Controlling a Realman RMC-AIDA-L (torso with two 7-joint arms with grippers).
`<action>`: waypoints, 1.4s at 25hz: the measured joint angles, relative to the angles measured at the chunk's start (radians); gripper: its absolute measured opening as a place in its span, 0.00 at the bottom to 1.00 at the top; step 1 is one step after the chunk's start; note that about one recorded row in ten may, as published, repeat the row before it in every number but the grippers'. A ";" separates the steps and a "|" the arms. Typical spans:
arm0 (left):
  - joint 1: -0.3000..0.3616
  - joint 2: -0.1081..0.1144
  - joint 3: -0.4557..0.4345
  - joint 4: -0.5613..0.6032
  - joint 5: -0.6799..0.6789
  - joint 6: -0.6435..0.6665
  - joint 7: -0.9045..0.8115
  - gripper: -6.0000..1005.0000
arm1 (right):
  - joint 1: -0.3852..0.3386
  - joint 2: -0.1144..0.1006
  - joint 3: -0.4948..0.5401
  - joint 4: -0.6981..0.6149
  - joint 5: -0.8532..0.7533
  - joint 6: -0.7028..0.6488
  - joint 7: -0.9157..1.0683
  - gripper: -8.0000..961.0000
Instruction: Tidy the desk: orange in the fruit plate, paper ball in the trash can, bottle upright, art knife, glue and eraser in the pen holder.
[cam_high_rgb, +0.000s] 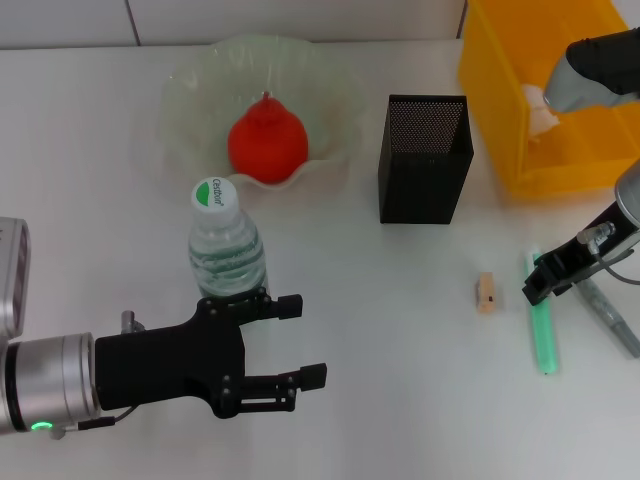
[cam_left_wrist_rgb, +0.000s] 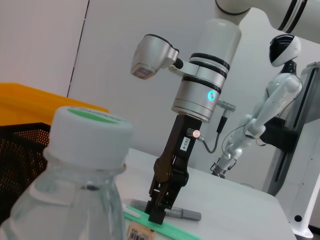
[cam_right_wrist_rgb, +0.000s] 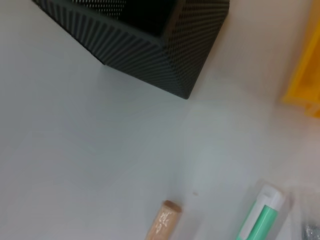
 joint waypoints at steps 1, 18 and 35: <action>0.000 0.000 0.000 0.000 0.000 0.002 0.000 0.84 | 0.000 0.000 0.000 0.002 0.000 0.002 0.000 0.45; -0.011 -0.001 0.001 0.000 0.001 0.005 -0.006 0.84 | 0.027 0.001 -0.002 0.059 0.003 0.041 -0.004 0.25; -0.014 0.001 0.002 0.000 0.002 -0.001 -0.001 0.84 | 0.027 0.003 0.001 0.054 0.007 0.055 -0.016 0.14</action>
